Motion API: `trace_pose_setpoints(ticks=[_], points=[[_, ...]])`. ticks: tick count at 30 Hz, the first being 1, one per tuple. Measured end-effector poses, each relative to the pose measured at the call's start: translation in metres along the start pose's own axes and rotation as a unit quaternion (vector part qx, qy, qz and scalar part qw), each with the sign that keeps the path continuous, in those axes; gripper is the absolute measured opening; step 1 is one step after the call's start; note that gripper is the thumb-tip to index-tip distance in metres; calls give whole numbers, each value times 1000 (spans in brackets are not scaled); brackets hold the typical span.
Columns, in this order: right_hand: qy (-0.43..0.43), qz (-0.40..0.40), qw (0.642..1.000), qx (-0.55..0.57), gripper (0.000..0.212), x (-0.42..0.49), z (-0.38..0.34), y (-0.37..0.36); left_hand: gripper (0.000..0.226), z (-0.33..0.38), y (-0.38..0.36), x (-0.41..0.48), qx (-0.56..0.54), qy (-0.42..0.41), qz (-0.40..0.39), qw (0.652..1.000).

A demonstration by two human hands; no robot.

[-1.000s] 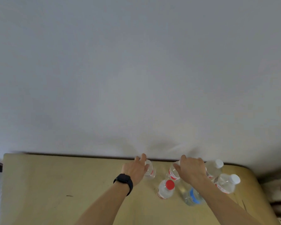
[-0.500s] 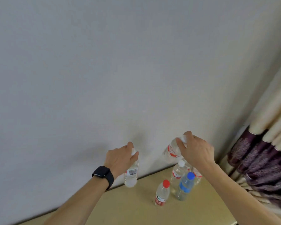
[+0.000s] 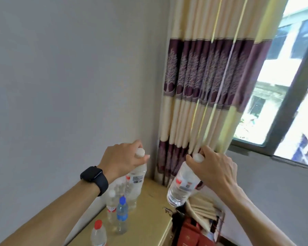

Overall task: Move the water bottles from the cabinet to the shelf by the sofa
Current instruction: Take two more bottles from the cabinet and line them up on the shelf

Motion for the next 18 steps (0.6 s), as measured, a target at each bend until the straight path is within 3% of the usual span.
trace_pose_setpoints(ticks=[3,8,18], points=[[-57,53,997,-23,49,-15,95,53,37,96,-30,42,-38,-89,-4,995],[-153,123,976,-94,45,-60,247,160,40,268,-74,90,-155,-155,-36,975],[-380,189,887,-182,47,-168,491,349,37,618,-104,95,-250,-327,-92,907]])
Point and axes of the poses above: each hand's wrist, its own x-axis towards the middle knuckle, its own y-axis out of the back of the hand, z = x × y, the point moved 6 cm from there along x, towards the middle knuckle, and after that the axes turned 9 degrees about -y, right-handed, at the moved point
